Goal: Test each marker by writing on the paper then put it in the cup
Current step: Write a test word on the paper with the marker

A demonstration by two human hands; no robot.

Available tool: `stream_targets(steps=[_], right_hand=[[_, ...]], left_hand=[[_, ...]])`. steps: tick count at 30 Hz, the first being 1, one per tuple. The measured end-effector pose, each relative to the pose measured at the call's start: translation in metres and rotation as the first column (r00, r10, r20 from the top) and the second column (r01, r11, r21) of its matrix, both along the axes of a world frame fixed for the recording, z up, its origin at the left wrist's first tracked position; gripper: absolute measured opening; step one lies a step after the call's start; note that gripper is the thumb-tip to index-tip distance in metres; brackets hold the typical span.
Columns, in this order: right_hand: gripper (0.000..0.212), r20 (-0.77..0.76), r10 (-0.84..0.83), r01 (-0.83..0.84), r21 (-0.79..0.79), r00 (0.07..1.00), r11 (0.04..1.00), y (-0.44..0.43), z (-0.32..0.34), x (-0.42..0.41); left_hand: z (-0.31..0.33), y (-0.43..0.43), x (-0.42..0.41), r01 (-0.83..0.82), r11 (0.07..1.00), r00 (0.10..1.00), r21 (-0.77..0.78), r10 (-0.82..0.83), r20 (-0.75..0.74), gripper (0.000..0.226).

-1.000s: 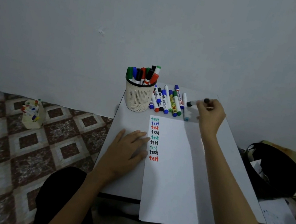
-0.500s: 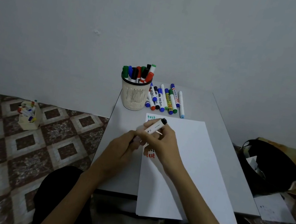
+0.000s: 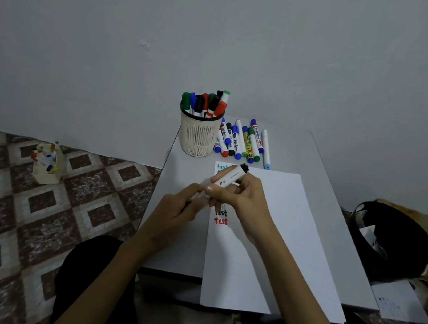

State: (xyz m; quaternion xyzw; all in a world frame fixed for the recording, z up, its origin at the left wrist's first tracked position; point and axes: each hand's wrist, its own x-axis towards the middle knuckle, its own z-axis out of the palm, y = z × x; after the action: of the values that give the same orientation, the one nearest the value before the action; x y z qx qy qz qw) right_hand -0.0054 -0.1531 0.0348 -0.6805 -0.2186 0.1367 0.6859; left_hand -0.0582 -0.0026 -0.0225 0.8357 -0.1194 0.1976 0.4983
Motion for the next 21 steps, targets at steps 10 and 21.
stream_targets(steps=[10,21], right_hand=[[0.005,-0.225,-0.199,0.268,0.341,0.954,0.901,-0.023,-0.006,0.011],[0.025,-0.16,-0.271,0.285,0.072,0.949,0.956,-0.016,-0.048,-0.01]], left_hand=[[-0.013,0.008,0.009,-0.256,0.816,0.964,0.518,0.252,0.078,0.042],[-0.016,0.008,0.011,-0.249,0.751,0.962,0.612,0.265,0.066,0.044]])
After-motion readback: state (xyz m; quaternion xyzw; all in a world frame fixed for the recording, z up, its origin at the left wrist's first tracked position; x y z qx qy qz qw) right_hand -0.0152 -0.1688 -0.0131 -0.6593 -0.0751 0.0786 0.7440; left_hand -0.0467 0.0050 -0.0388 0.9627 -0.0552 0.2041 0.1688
